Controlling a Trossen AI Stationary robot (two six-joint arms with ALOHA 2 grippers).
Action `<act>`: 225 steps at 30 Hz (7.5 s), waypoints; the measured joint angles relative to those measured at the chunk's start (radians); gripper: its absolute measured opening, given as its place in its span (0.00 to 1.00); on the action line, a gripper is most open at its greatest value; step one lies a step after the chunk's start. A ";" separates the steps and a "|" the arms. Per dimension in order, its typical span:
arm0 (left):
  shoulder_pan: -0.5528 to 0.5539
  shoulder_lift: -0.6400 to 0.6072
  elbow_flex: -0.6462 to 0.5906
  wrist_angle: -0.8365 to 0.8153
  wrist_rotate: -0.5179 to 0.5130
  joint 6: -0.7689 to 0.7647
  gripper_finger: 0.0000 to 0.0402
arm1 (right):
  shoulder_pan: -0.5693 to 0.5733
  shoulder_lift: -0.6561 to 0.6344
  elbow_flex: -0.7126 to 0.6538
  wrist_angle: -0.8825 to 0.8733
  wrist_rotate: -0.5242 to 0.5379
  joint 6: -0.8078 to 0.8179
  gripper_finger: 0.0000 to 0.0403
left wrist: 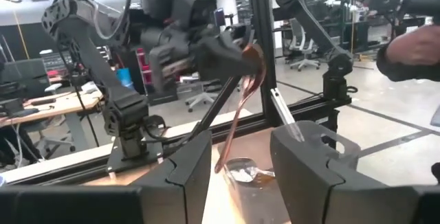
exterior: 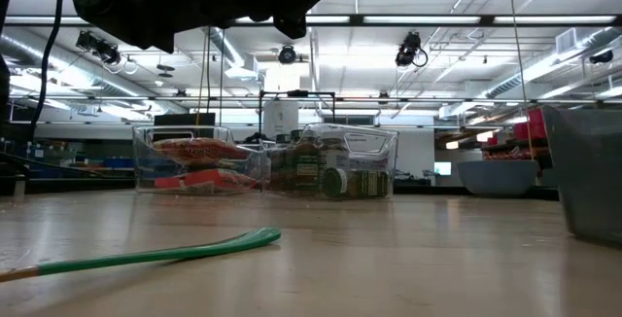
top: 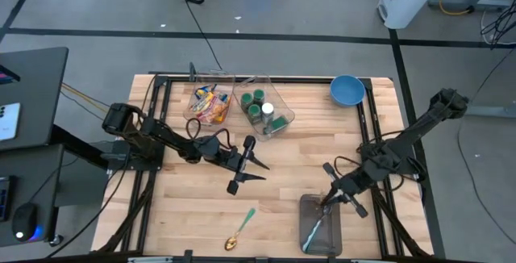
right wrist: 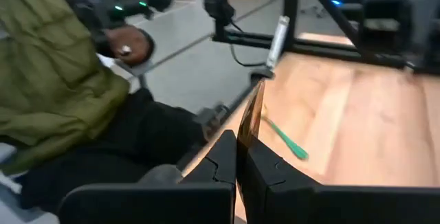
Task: Pick & Place Food Item
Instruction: Put the copper spoon into the gray bin, then put the green spoon into the gray bin
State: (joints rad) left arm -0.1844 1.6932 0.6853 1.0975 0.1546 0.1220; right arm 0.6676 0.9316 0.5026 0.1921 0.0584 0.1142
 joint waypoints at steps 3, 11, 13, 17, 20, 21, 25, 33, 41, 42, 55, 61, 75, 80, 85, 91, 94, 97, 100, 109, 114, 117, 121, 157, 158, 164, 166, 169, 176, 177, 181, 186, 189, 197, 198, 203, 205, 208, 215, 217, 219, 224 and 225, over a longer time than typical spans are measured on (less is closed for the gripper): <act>0.001 0.000 0.000 -0.001 0.000 0.001 0.39 | 0.029 0.011 0.048 -0.002 -0.005 -0.022 0.01; 0.002 0.000 0.000 -0.002 -0.020 0.001 0.39 | 0.050 0.012 0.121 0.016 -0.075 -0.056 0.01; 0.002 0.000 0.000 -0.002 -0.020 0.001 0.39 | 0.049 0.022 0.108 0.026 -0.094 -0.013 0.01; 0.002 0.000 0.000 -0.017 -0.021 0.001 0.39 | 0.049 0.103 0.073 0.013 -0.096 0.079 0.01; 0.002 0.000 0.000 -0.030 -0.025 0.001 0.39 | 0.049 0.215 0.063 0.009 -0.096 0.121 0.01; 0.002 0.000 0.000 -0.033 -0.025 0.001 0.39 | 0.049 0.254 0.063 0.012 -0.097 0.131 0.01; 0.000 0.000 0.000 -0.058 -0.044 -0.002 0.39 | 0.048 0.375 0.067 0.017 -0.116 0.164 0.01; -0.014 0.000 0.000 -0.205 -0.151 -0.011 0.39 | 0.047 0.473 0.069 -0.095 -0.111 0.177 0.01; -0.026 0.001 0.000 -0.228 -0.157 -0.026 0.39 | 0.047 0.480 0.065 -0.080 -0.100 0.132 0.03; -0.027 0.001 0.000 -0.228 -0.157 -0.026 0.39 | 0.047 0.480 0.065 -0.076 -0.097 0.136 0.04; -0.027 0.001 0.000 -0.227 -0.155 -0.026 0.39 | 0.049 0.485 0.059 -0.055 -0.067 0.211 0.39; -0.027 0.001 0.000 -0.226 -0.156 -0.026 0.39 | 0.050 0.438 0.059 -0.033 -0.033 0.210 0.46; -0.099 -0.086 0.001 -0.397 -0.277 -0.033 0.39 | 0.049 0.307 0.063 0.434 -0.033 -0.197 0.46; -0.195 -0.134 0.001 -0.641 -0.422 -0.162 0.39 | 0.046 0.312 0.063 0.540 -0.033 -0.366 0.46; -0.311 -0.138 0.027 -0.864 -0.499 -0.376 0.41 | 0.045 0.313 0.063 0.553 -0.032 -0.401 0.46; -0.449 -0.106 0.121 -1.007 -0.516 -0.523 0.49 | 0.042 0.313 0.063 0.510 0.045 -0.432 0.46; -0.508 -0.075 0.183 -1.092 -0.511 -0.514 0.53 | 0.041 0.313 0.063 0.497 0.099 -0.455 0.46; -0.553 -0.036 0.244 -1.217 -0.517 -0.480 0.55 | 0.041 0.313 0.063 0.489 0.125 -0.467 0.46; -0.563 0.011 0.295 -1.302 -0.512 -0.514 0.56 | 0.038 0.313 0.063 0.488 0.132 -0.461 0.46; -0.455 0.182 0.435 -1.315 -0.250 -0.883 0.56 | 0.035 0.313 0.063 0.471 0.265 -0.433 0.46; -0.457 0.300 0.558 -1.403 -0.204 -0.890 0.56 | 0.035 0.313 0.063 0.454 0.282 -0.433 0.46; -0.452 0.351 0.643 -1.535 -0.206 -0.889 0.56 | 0.035 0.313 0.063 0.452 0.282 -0.433 0.46; -0.442 0.382 0.705 -1.626 -0.205 -0.861 0.56 | 0.035 0.313 0.063 0.448 0.286 -0.434 0.46; -0.292 0.359 0.716 -2.082 -0.457 -0.939 0.53 | 0.037 0.313 0.063 0.405 0.365 -0.402 0.46; -0.292 0.359 0.707 -2.066 -0.456 -0.953 0.55 | 0.037 0.313 0.063 0.401 0.365 -0.398 0.46; -0.293 0.347 0.642 -2.007 -0.444 -1.048 0.59 | 0.038 0.313 0.063 0.391 0.365 -0.388 0.46; -0.292 0.346 0.634 -1.982 -0.422 -1.049 0.57 | 0.038 0.313 0.063 0.388 0.361 -0.389 0.46; -0.291 0.343 0.628 -1.929 -0.401 -1.038 0.51 | 0.037 0.313 0.063 0.387 0.361 -0.389 0.46; -0.276 0.345 0.628 -1.797 -0.356 -1.010 0.41 | 0.038 0.313 0.063 0.386 0.353 -0.388 0.46; -0.274 0.345 0.627 -1.781 -0.350 -0.998 0.40 | 0.038 0.313 0.063 0.385 0.353 -0.388 0.46; -0.270 0.347 0.627 -1.738 -0.337 -0.964 0.36 | 0.038 0.313 0.063 0.377 0.353 -0.381 0.46; -0.265 0.347 0.628 -1.727 -0.329 -0.917 0.26 | 0.038 0.313 0.063 0.373 0.353 -0.381 0.46; -0.265 0.348 0.628 -1.721 -0.323 -0.885 0.13 | 0.038 0.313 0.063 0.372 0.353 -0.379 0.46; -0.272 0.330 0.622 -1.683 -0.412 -0.781 0.02 | 0.038 0.313 0.063 0.363 0.353 -0.373 0.46; -0.271 0.321 0.621 -1.662 -0.441 -0.770 0.02 | 0.038 0.313 0.063 0.361 0.353 -0.373 0.46; -0.266 0.251 0.624 -1.587 -0.574 -0.699 0.00 | 0.038 0.313 0.062 0.351 0.352 -0.362 0.46; -0.267 0.230 0.623 -1.580 -0.604 -0.665 0.00 | 0.038 0.313 0.062 0.347 0.353 -0.362 0.46; -0.274 0.196 0.623 -1.567 -0.667 -0.625 0.00 | 0.042 0.313 0.062 0.346 0.352 -0.362 0.46; -0.298 0.135 0.624 -1.565 -0.827 -0.561 0.00 | 0.063 0.313 0.062 0.344 0.351 -0.368 0.46; -0.303 0.126 0.626 -1.553 -0.849 -0.550 0.00 | 0.051 0.313 0.062 0.338 0.364 -0.343 0.46; -0.308 0.115 0.626 -1.563 -0.866 -0.543 0.00 | 0.029 0.312 0.052 0.341 0.385 -0.326 0.46; -0.305 0.105 0.626 -1.544 -0.849 -0.519 0.00 | -0.051 0.312 -0.043 0.480 0.409 -0.280 0.46; -0.299 0.104 0.626 -1.557 -0.813 -0.528 0.00 | -0.070 0.312 -0.068 0.502 0.408 -0.265 0.46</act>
State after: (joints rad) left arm -0.4830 1.7973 1.3111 -0.4594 -0.6580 -0.4062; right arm 0.5973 1.2438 0.4350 0.6943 0.4668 -0.1505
